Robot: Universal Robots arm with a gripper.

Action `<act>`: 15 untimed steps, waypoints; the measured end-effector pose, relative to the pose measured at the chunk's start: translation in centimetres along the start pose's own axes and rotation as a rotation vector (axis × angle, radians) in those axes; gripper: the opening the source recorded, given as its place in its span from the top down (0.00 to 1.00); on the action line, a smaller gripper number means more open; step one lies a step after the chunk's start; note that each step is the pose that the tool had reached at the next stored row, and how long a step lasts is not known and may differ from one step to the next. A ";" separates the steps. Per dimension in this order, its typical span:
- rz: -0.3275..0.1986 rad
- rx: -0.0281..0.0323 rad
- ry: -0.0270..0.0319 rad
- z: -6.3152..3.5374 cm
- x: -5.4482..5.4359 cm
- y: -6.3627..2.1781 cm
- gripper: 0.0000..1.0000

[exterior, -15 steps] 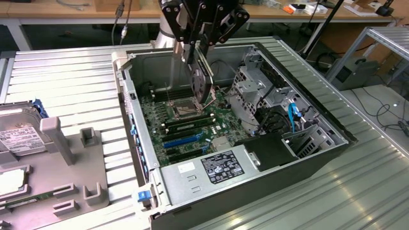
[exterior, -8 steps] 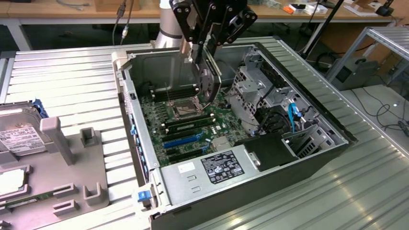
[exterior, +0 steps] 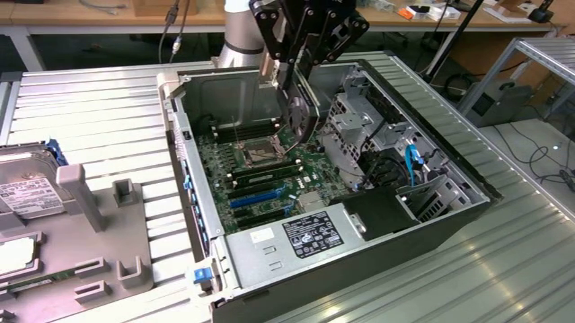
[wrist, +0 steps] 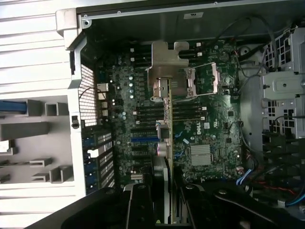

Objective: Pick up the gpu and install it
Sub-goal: 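Pick up the gpu and move the gpu toward the slot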

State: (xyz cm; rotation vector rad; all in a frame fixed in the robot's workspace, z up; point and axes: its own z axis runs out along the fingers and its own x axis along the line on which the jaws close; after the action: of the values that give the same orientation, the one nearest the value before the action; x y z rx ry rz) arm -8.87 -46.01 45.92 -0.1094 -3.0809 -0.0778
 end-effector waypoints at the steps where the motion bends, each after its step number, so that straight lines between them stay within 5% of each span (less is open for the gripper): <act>1: 0.000 0.0000 0.0003 0.01 -0.1 0.01 0.73; 15: 0.000 0.0005 0.0072 0.32 -2.1 0.06 0.73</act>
State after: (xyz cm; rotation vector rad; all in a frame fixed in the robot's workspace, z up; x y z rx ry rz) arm -6.77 -46.07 45.49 -0.1094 -3.0737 -0.0772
